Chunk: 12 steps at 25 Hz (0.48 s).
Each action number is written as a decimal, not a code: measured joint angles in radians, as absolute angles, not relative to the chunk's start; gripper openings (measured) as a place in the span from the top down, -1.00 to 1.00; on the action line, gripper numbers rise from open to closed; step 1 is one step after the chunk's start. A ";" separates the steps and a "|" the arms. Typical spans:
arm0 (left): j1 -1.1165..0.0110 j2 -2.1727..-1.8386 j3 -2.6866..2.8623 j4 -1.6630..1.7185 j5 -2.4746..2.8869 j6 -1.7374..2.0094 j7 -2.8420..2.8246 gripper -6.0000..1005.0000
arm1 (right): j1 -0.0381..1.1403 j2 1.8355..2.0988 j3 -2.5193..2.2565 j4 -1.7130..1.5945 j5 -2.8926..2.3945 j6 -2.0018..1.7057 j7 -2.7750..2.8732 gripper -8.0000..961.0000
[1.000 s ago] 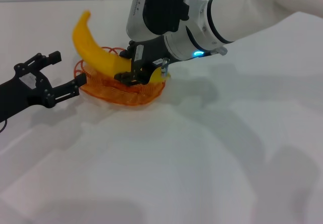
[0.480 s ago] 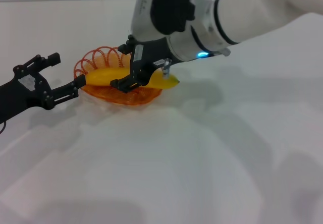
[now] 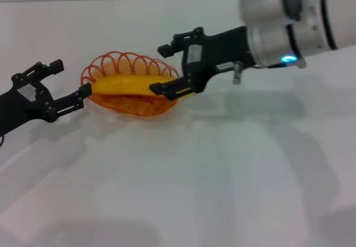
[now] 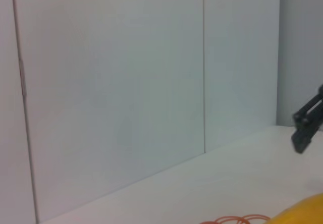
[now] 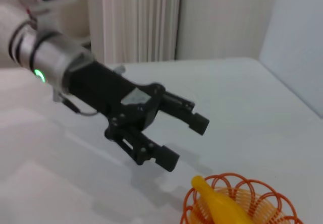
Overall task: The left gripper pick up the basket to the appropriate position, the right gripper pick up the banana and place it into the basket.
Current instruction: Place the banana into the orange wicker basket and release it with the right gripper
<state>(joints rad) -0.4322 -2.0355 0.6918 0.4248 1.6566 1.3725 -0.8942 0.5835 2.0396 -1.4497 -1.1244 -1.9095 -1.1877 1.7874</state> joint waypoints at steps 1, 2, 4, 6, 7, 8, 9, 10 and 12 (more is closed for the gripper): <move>-0.431 -2.035 0.692 0.425 1.656 1.373 -0.894 -0.76 | 0.571 2.040 -1.429 -1.117 -1.892 -1.207 1.762 -0.75; -0.431 -2.035 0.692 0.425 1.656 1.373 -0.894 -0.76 | 0.561 2.040 -1.410 -1.110 -1.878 -1.219 1.740 -0.74; -0.428 -2.035 0.692 0.425 1.655 1.373 -0.894 -0.76 | 0.539 2.040 -1.370 -1.088 -1.855 -1.244 1.694 -0.74; -0.426 -2.035 0.691 0.425 1.655 1.373 -0.894 -0.76 | 0.523 2.040 -1.328 -1.059 -1.838 -1.272 1.650 -0.74; -0.426 -2.035 0.691 0.425 1.655 1.373 -0.894 -0.76 | 0.519 2.040 -1.310 -1.042 -1.832 -1.285 1.632 -0.74; -0.425 -2.035 0.690 0.425 1.655 1.373 -0.894 -0.76 | 0.514 2.040 -1.283 -1.018 -1.825 -1.300 1.609 -0.74; -0.425 -2.036 0.689 0.425 1.655 1.373 -0.893 -0.76 | 0.510 2.040 -1.259 -0.995 -1.816 -1.317 1.584 -0.74; -0.424 -2.036 0.689 0.425 1.655 1.373 -0.893 -0.76 | 0.506 2.040 -1.230 -0.966 -1.807 -1.337 1.554 -0.74; -0.423 -2.036 0.688 0.425 1.655 1.373 -0.892 -0.76 | 0.501 2.040 -1.169 -0.908 -1.795 -1.372 1.494 -0.74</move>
<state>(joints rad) -0.4233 -2.0355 0.6881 0.4248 1.6550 1.3730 -0.8922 0.5014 2.0399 -1.1690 -0.9076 -1.7947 -1.3724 1.4935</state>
